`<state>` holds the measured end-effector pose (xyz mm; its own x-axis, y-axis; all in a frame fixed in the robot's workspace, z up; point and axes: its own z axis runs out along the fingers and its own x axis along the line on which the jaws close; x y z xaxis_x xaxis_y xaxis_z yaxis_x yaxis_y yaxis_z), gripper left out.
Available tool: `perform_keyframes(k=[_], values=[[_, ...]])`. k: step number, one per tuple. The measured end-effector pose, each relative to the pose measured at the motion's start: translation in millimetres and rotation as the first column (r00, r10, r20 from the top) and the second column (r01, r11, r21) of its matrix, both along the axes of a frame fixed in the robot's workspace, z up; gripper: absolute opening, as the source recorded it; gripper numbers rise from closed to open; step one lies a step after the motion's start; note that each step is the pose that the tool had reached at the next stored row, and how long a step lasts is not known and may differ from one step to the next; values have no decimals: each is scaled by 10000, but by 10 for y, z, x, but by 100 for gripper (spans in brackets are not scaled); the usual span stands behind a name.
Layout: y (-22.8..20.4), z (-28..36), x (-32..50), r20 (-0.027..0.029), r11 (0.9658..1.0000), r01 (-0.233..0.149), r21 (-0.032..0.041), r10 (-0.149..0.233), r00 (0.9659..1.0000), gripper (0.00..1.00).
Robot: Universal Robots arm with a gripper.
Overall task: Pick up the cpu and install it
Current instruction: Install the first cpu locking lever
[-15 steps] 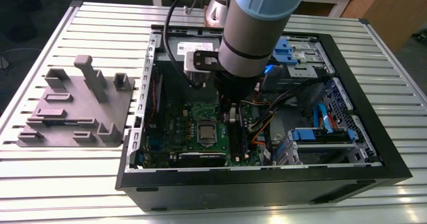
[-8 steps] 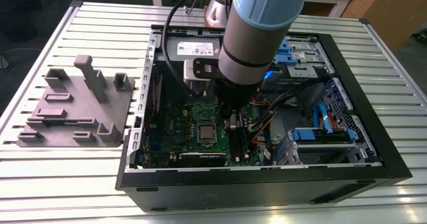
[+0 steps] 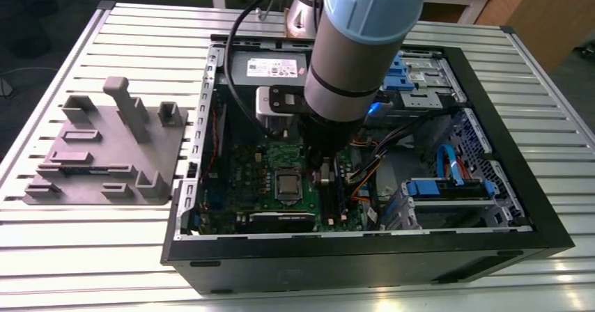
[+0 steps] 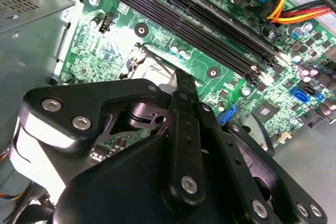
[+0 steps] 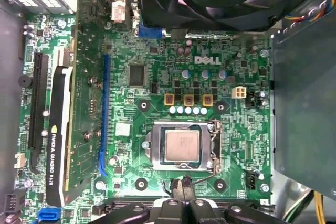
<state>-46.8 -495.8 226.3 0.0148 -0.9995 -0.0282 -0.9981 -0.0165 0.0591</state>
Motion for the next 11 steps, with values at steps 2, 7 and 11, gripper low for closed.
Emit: perform_keyframes(k=[2, 7, 11], values=[[0, -28, 0, 1, 10000, -2, 2, 2, 10000, 10], [-10, -79, -1, 0, 10000, -24, 11, 24, 10000, 10], [-50, -107, -1, 2, 10000, -79, 16, 79, 10000, 10]])
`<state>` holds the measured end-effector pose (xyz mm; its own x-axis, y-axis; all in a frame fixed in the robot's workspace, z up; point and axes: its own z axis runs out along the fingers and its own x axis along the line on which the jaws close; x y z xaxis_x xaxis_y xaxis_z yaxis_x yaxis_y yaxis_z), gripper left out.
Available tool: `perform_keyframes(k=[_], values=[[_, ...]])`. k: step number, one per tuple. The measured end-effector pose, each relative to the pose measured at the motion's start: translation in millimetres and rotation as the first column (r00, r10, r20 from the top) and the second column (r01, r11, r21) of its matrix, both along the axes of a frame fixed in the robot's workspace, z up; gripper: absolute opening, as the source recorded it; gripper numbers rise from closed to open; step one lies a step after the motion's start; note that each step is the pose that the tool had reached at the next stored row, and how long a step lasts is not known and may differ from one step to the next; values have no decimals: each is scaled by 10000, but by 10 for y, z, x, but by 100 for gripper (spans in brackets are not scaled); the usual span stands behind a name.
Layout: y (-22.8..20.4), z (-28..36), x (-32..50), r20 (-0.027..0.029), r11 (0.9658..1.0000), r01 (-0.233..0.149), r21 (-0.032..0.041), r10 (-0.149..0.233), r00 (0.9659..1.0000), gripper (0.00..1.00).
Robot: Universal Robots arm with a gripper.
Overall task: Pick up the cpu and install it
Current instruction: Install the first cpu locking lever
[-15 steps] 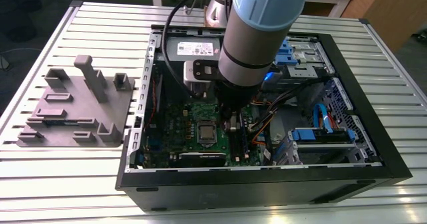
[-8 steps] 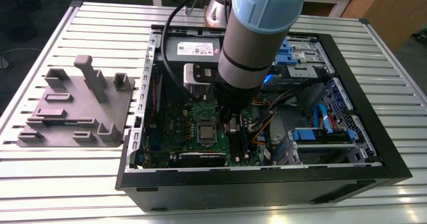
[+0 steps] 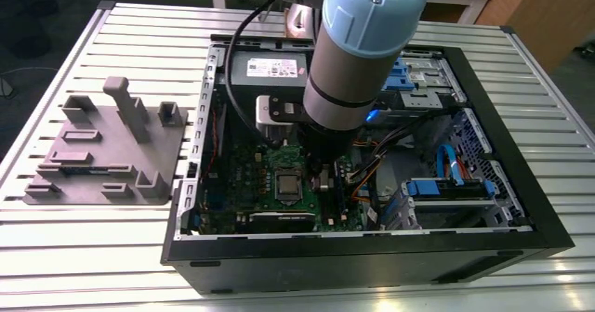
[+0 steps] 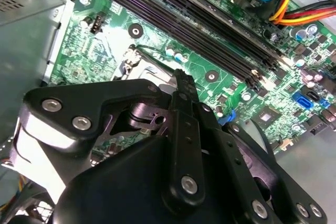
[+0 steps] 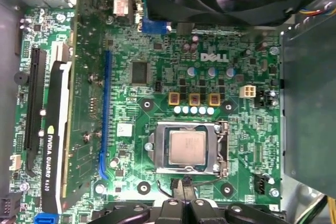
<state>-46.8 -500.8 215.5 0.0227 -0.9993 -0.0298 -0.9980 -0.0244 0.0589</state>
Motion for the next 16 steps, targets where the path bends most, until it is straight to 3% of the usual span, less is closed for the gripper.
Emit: perform_keyframes(k=[3, 8, 16], values=[[-29, -19, -1, 0, 10000, -52, 2, 52, 10000, 10], [-45, -60, -1, 2, 9997, -224, 45, 224, 9997, 10], [-75, -123, -5, 3, 9995, -301, 48, 300, 9995, 10]])
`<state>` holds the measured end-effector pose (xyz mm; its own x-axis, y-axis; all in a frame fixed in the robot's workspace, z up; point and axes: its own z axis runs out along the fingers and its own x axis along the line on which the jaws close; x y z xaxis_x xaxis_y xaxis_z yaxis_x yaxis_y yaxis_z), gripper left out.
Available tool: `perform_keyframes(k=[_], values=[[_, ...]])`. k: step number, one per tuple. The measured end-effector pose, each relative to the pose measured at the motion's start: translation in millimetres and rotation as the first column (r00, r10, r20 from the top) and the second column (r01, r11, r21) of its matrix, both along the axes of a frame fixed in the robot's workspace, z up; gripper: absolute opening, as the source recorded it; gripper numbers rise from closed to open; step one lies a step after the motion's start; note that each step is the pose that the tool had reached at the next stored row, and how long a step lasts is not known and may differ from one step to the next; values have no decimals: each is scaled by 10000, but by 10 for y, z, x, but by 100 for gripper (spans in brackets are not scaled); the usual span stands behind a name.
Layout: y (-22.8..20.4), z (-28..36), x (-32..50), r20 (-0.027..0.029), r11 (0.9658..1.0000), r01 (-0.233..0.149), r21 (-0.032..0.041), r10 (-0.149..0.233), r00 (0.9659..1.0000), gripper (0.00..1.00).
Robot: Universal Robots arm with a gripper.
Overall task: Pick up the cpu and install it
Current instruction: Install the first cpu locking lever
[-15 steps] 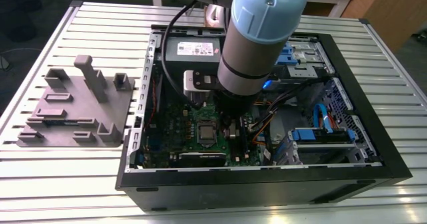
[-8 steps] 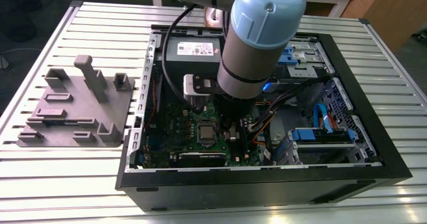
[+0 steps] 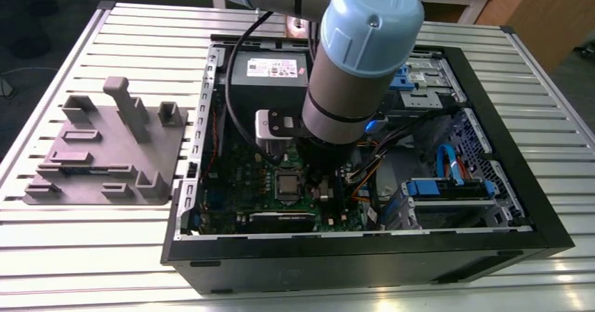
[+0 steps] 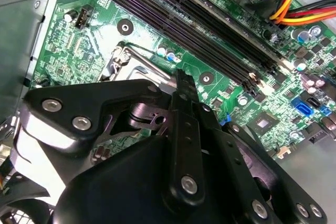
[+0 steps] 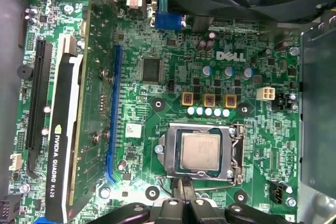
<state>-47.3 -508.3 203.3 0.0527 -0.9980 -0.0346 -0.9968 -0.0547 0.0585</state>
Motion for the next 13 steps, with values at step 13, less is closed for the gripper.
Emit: perform_keyframes(k=[13], values=[[0, -81, -1, 7, 10000, -4, -74, 4, 10000, 10]])
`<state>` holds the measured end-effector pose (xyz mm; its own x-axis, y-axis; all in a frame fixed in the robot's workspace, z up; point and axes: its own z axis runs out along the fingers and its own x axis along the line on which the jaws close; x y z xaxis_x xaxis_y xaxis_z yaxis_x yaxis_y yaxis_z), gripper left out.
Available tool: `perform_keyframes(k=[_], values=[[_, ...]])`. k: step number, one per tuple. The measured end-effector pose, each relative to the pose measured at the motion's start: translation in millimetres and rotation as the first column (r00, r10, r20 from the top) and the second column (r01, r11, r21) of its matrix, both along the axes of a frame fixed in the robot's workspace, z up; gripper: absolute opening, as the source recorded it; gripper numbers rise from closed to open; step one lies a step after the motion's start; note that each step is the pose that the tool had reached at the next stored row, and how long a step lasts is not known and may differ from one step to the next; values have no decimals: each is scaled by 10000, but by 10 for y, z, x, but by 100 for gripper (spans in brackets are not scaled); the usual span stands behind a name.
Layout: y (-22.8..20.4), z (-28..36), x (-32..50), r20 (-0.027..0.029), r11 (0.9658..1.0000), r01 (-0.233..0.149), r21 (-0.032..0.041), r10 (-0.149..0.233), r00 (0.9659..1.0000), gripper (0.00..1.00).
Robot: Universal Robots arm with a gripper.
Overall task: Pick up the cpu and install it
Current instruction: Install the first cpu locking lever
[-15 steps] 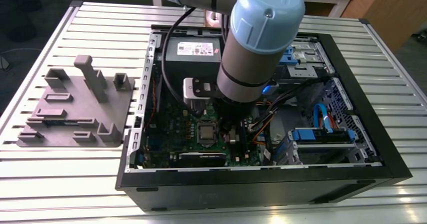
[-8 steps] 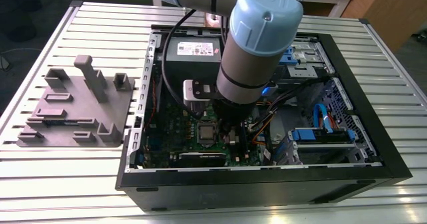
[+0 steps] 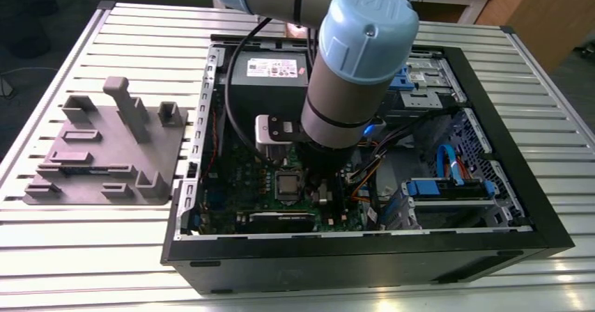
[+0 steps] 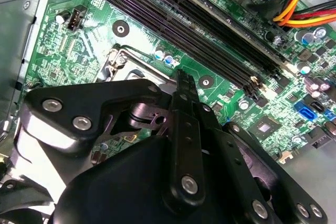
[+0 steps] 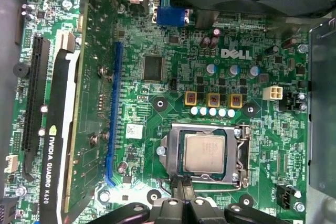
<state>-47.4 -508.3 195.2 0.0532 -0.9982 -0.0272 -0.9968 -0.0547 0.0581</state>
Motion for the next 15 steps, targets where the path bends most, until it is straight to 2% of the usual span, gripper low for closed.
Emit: perform_keyframes(k=[15], values=[[0, -33, 8, -1, 10000, -1, 6, 1, 10000, 10]])
